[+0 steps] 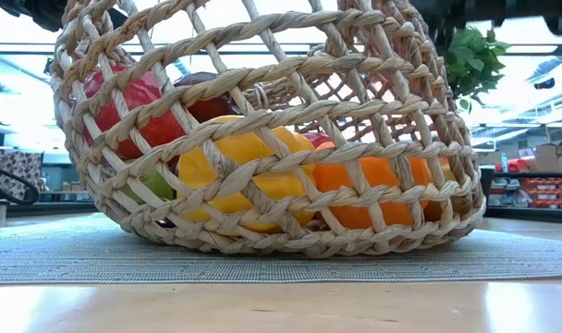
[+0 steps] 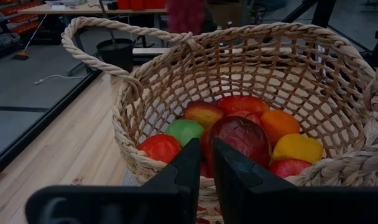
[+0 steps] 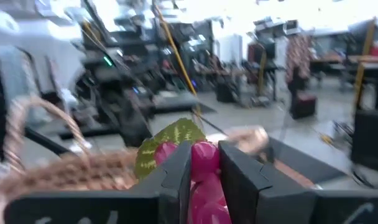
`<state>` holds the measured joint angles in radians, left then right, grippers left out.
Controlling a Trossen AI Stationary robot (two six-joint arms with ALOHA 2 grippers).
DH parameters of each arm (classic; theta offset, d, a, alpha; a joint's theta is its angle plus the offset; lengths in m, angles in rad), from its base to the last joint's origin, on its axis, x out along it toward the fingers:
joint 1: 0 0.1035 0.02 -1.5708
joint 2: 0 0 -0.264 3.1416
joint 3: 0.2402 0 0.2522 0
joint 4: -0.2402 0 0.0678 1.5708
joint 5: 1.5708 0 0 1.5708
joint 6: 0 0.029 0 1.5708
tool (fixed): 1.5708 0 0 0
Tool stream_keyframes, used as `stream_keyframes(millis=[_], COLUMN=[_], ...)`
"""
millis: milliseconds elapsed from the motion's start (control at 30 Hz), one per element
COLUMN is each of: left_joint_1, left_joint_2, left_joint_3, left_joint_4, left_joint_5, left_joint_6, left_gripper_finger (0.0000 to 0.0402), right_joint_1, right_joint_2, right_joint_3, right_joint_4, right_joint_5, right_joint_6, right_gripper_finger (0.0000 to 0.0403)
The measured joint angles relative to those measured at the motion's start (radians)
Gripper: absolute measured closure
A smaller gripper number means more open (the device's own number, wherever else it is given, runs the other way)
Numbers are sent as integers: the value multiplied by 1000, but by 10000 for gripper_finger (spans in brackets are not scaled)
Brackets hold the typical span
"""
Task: Build produce basket
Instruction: Put the grapes into the basket
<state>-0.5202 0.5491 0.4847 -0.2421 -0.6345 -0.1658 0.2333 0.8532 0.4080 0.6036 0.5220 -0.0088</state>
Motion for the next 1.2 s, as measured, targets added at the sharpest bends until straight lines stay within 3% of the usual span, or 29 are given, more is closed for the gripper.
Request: stream_keyframes(millis=[300,700,1200], left_joint_1=[0,0,0], left_joint_2=[0,0,0], left_joint_3=[0,0,0], left_joint_4=[0,0,0], left_joint_5=[0,0,0], left_joint_6=[0,0,0], left_gripper_finger=[353,353,353], right_joint_1=[97,127,127], right_joint_2=[93,393,624], right_joint_3=[198,511,702], right_joint_4=[52,22,23], right_joint_5=[-67,-79,-128], right_joint_6=[-83,-185,-231], right_gripper_finger=[319,319,319])
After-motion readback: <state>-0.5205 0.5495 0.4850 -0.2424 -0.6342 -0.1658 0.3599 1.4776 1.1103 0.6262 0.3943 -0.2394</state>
